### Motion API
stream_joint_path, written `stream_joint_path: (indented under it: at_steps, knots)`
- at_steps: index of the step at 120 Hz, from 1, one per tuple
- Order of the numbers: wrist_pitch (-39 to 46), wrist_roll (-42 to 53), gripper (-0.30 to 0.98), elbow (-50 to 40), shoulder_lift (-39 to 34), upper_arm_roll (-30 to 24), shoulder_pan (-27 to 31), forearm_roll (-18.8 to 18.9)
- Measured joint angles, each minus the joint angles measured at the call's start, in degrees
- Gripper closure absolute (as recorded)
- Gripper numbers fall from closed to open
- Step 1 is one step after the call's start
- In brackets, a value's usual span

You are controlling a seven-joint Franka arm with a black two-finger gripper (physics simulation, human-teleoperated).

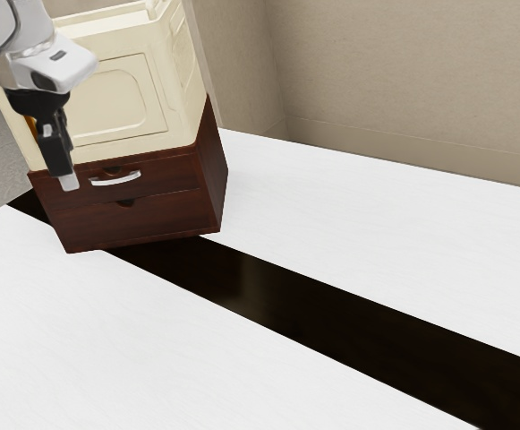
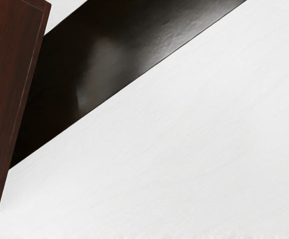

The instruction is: Pull the drawer handle with one arm to open the drawer

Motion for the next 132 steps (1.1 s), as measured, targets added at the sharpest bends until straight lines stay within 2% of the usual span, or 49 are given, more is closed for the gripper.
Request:
stream_joint_path:
  at_steps: [33,45,102,132]
  knots:
    - [2.99,2.25,0.00,-6.65,-2.35,0.18,1.73,5.45]
    - [4.78,3.16,0.00,-9.45,-3.70,1.92,1.91,6.42]
    - [14.72,9.48,0.00,-11.79,-2.41,9.58,2.34,7.23]
    - [20.94,11.64,0.00,-12.42,-0.92,10.20,1.93,7.19]
